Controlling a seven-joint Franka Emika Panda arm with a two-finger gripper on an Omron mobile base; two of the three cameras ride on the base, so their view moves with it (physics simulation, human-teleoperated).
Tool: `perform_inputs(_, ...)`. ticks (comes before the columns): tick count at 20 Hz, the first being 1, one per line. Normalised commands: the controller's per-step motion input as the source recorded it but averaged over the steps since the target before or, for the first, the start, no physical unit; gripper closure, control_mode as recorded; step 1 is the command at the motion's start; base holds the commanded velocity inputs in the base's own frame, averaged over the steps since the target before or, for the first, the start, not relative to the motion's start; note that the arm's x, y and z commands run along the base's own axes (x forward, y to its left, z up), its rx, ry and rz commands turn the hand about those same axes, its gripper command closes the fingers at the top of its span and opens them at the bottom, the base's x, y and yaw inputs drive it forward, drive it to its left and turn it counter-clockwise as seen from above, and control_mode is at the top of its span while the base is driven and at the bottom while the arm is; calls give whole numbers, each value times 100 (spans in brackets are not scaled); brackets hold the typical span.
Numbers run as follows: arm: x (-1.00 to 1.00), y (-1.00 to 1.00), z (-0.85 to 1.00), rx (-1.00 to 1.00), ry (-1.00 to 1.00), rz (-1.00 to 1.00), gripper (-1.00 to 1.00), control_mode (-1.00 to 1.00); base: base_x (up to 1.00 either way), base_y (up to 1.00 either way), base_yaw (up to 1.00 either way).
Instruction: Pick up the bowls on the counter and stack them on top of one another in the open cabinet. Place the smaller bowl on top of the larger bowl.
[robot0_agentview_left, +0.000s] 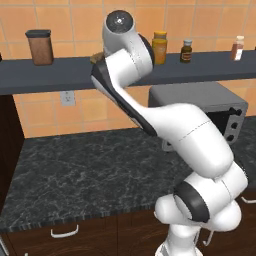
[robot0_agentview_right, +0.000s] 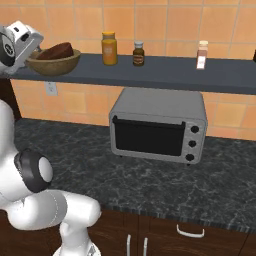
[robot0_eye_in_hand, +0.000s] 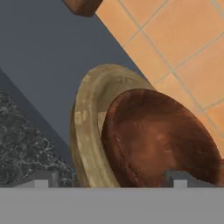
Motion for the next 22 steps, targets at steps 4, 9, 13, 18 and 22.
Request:
perform_inputs(4, -100, 5, -18, -5, -29, 0, -100, -100, 0, 0, 0)
perform_inputs(9, -100, -83, -92, 5, -18, 0, -100, -100, 0, 0, 0)
perform_inputs(13, -100, -100, -100, 8, -10, 0, -100, -100, 0, 0, 0)
perform_inputs(18, -100, -100, -92, 12, -19, 0, -100, -100, 0, 0, 0)
perform_inputs(22, -100, -100, -19, 21, -30, 0, -100, -100, 0, 0, 0)
